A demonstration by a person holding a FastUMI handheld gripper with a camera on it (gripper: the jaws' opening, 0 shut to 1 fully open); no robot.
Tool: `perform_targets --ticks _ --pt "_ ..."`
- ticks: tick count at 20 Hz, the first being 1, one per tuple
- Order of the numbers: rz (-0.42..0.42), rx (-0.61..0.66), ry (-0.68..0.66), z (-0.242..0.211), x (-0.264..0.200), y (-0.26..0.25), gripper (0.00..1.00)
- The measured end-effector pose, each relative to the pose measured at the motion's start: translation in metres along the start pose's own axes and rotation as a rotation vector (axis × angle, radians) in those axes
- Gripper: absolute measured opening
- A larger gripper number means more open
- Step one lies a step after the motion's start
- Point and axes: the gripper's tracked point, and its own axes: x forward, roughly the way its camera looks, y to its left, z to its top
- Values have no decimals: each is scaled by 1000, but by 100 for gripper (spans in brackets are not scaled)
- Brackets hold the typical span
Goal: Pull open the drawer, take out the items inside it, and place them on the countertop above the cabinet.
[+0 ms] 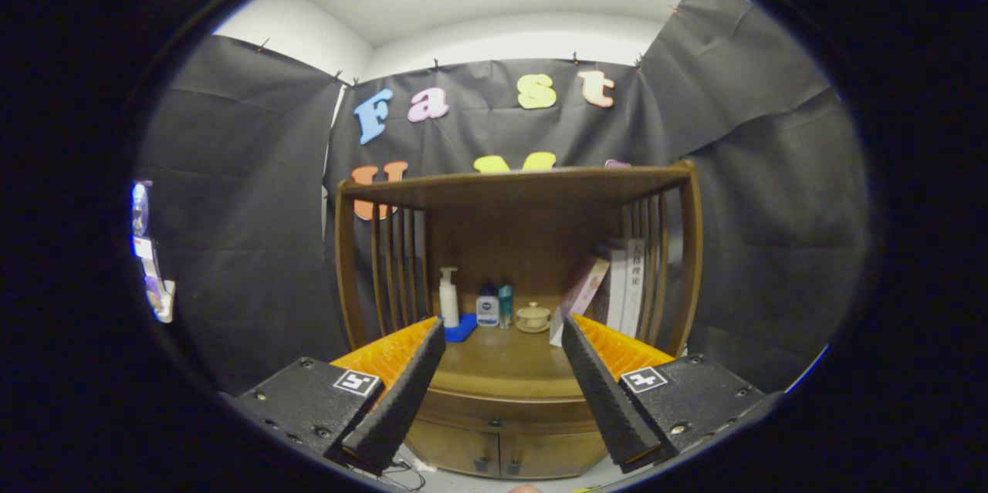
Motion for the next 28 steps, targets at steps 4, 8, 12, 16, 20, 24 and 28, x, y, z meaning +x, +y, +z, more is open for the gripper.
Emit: perform_targets --ticks 4,8,12,16,20,24,28 --pt "-4 -3 106 -61 35 4 99" --pt "-14 -1 155 -109 66 8 99" --pt "-20 7 195 -163 89 12 95" --pt "-60 -36 221 -211 110 5 88" --pt "-63 -46 260 -253 127 5 79" --pt "-93 -29 254 -272 140 1 65" --pt "-145 -102 224 -275 144 1 42"
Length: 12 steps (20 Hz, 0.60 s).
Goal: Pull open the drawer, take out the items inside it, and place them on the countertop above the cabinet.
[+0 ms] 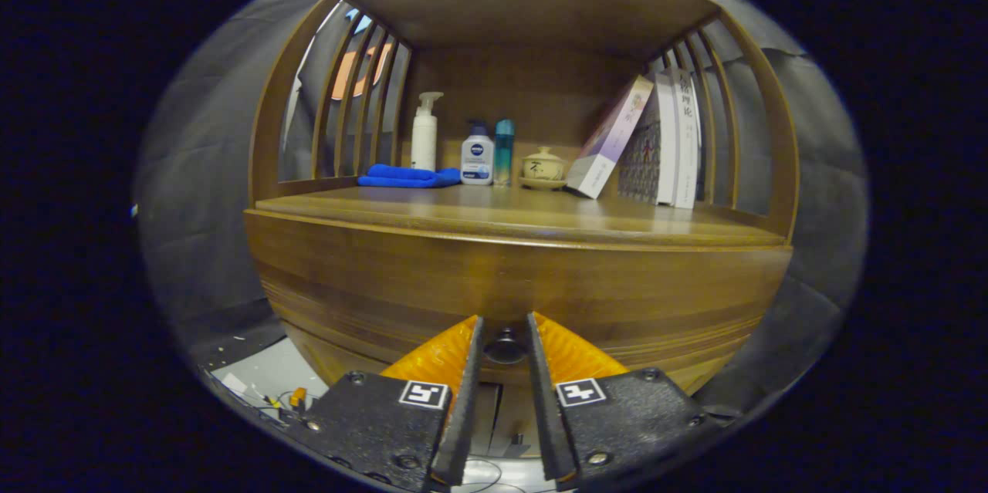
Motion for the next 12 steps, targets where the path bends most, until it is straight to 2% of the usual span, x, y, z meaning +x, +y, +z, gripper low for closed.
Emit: perform_targets --ticks 1,6,12 --pt "-12 -5 -5 0 -2 -2 35" --pt "-37 33 -42 -1 -2 0 25" --pt "-29 103 -4 -2 0 0 20"
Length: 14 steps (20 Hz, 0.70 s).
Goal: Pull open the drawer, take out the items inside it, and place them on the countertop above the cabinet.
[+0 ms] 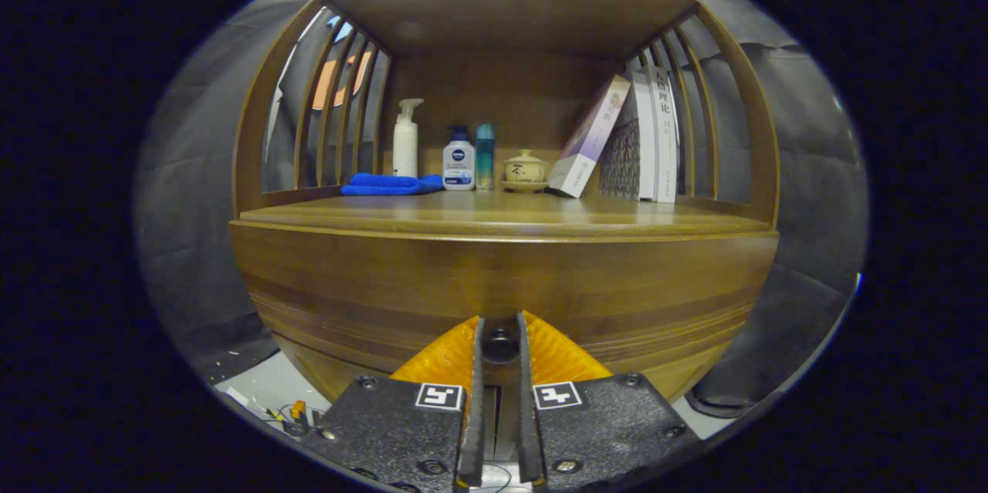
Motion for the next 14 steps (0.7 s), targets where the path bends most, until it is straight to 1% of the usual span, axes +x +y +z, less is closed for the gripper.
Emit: perform_targets --ticks 3,9,14 --pt "4 34 20 0 -4 0 18" --pt "5 -2 27 -6 -32 -3 18" --pt "29 -8 39 -14 -60 -4 18"
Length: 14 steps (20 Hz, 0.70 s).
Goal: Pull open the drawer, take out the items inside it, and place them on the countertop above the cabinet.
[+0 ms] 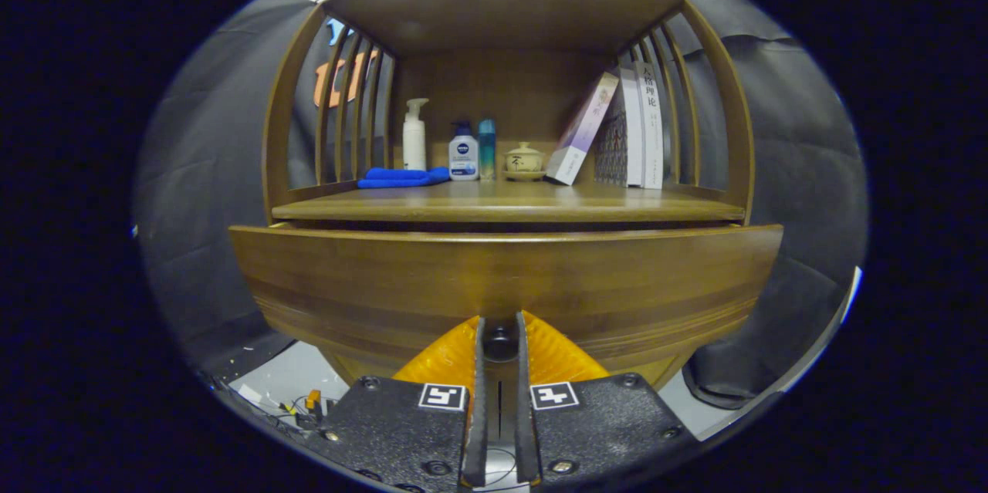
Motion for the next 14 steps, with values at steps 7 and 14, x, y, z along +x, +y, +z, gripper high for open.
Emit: perform_targets --ticks 7,14 --pt "22 3 19 -12 -45 0 18" --pt "38 -9 37 -36 -94 -2 17"
